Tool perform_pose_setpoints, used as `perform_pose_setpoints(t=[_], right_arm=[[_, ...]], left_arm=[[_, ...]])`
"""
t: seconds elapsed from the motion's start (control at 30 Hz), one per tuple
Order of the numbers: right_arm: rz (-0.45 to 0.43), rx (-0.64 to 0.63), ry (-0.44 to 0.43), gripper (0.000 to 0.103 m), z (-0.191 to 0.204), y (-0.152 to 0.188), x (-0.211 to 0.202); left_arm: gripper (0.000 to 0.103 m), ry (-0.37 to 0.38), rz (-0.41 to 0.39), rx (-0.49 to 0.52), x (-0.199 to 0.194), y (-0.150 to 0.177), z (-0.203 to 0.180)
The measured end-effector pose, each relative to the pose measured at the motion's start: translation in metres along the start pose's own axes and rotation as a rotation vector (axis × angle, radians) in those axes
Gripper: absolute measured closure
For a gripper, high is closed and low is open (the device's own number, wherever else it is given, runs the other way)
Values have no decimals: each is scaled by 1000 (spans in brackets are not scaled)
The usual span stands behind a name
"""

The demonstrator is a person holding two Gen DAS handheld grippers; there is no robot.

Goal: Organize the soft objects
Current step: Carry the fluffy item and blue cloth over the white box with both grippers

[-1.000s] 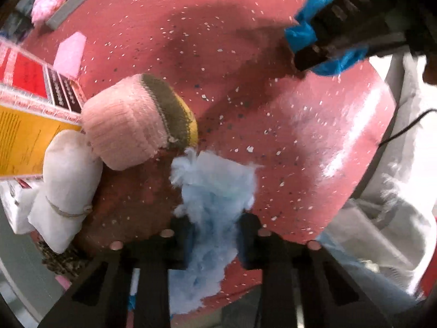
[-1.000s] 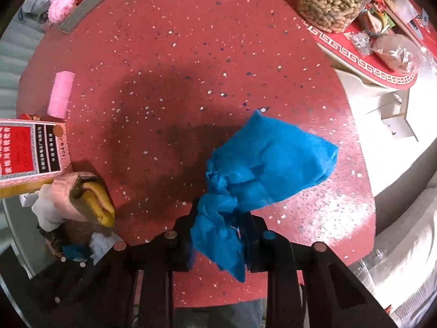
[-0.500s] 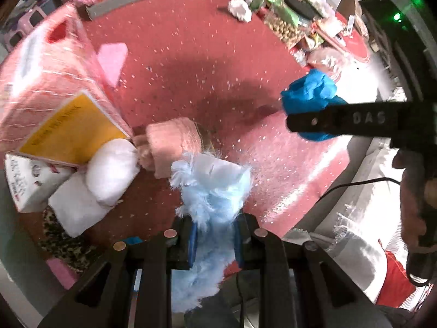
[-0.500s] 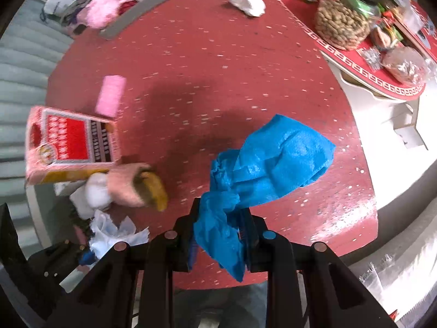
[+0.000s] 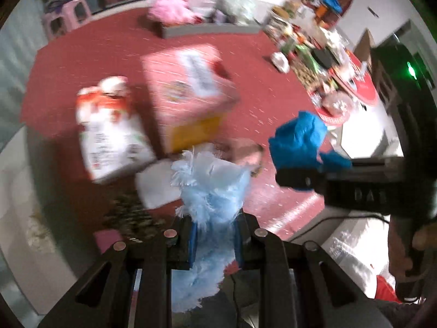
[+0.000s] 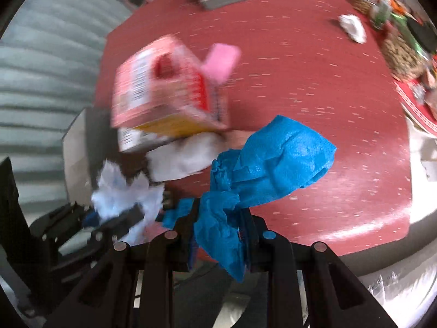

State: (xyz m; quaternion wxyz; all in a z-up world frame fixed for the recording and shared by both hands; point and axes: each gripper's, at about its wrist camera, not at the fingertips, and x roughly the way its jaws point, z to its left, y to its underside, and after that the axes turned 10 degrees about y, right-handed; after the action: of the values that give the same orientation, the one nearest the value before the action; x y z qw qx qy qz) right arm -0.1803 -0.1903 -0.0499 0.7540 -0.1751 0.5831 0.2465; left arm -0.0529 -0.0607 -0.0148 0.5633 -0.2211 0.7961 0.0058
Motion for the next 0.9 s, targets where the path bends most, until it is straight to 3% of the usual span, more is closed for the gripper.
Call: perform_pose_setpoints(t=[0.5, 0.9], right_arm=[[-44, -205, -33, 76, 126, -31, -23], [-111, -162, 17, 76, 143, -99, -30]], left_arm=[[80, -108, -215, -194, -75, -19, 95], [80, -97, -268, -230, -73, -82, 120]])
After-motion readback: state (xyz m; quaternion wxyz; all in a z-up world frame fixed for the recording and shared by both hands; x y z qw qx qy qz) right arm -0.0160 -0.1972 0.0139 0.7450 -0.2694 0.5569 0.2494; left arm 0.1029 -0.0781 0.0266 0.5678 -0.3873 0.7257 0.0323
